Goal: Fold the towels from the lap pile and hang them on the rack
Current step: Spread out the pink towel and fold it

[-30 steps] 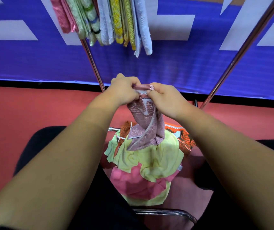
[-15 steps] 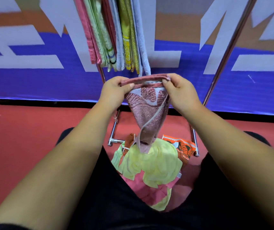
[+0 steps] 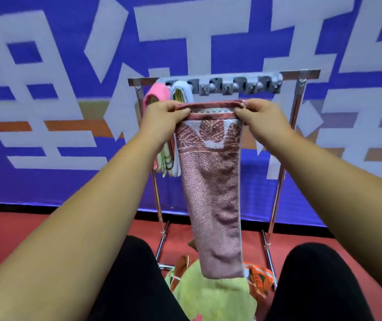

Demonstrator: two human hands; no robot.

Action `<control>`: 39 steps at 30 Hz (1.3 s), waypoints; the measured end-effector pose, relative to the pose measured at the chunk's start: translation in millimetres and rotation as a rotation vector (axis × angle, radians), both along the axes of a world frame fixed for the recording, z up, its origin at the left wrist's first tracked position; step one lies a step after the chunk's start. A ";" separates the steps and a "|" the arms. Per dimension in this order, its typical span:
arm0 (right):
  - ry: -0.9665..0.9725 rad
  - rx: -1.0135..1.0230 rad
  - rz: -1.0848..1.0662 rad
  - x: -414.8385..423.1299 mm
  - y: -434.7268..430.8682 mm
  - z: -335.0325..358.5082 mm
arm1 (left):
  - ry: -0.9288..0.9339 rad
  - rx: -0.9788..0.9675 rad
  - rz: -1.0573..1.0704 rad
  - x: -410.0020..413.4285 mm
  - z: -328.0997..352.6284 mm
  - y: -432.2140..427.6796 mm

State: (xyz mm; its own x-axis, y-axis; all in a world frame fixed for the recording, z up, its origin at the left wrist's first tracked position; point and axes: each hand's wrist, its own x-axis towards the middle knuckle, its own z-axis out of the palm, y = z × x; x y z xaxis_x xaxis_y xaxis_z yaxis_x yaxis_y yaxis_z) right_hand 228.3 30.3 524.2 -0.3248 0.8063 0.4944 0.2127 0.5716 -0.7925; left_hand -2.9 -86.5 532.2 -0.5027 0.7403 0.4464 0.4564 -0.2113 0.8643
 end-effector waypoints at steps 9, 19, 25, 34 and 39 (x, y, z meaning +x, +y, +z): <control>0.239 -0.112 0.207 3.5 -20.4 89.1 | -0.042 0.093 -0.051 15.1 98.0 -20.9; 0.224 -0.107 0.226 2.1 -36.6 127.6 | -0.166 0.128 -0.125 7.7 130.7 -38.6; 0.063 -0.130 0.070 -15.8 -36.1 125.7 | -0.229 0.041 0.020 -0.3 119.1 -31.6; 0.246 -0.266 0.045 -27.7 -41.3 126.5 | -0.317 0.038 0.118 11.9 120.5 -28.8; 0.323 -0.304 0.084 -35.9 -47.7 120.5 | -0.394 0.051 0.142 18.4 117.7 -21.5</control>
State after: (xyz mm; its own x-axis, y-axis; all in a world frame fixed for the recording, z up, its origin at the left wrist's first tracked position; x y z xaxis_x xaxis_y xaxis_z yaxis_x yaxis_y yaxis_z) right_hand 192.4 -17.4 644.6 -0.2633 0.9081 0.3256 -0.1105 0.3069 -0.9453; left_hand 15.5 -108.0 649.9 -0.7374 0.6337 0.2339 0.1209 -0.2169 0.9687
